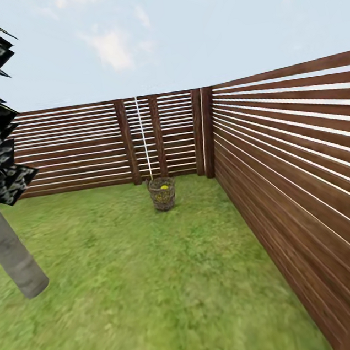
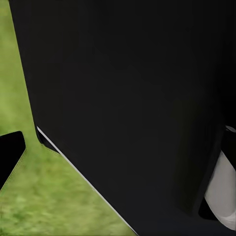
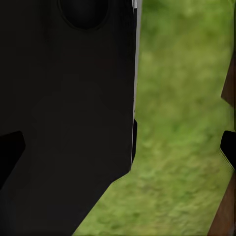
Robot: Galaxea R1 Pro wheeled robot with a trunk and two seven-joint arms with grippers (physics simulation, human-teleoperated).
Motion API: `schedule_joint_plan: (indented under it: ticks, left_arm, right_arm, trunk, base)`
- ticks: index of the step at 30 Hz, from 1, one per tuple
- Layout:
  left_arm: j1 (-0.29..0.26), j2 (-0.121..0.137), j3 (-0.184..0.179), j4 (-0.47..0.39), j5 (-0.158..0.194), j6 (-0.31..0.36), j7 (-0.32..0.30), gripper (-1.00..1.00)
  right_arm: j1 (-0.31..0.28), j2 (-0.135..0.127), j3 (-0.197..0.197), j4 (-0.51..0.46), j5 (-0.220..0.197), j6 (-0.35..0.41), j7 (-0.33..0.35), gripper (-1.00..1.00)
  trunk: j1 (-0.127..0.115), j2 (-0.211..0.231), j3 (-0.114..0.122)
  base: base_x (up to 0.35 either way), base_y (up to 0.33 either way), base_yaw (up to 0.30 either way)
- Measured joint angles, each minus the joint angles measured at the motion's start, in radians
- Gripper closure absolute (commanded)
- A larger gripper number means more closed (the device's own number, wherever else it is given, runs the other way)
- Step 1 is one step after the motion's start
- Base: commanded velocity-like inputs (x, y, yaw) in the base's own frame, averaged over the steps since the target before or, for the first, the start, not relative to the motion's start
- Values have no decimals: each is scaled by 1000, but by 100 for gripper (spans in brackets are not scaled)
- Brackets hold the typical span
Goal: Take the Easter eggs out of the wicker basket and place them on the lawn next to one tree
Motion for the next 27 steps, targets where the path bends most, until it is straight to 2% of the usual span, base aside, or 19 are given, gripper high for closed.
schedule_joint_plan:
  ticks: [27]
  left_arm:
    - [0, 0, 0, 0, 1, -1, 0, -100]
  right_arm:
    - [0, 0, 2, 0, 0, -1, 0, -100]
  trunk:
    - [0, 0, 0]
  base:
    - [339, 0, 0]
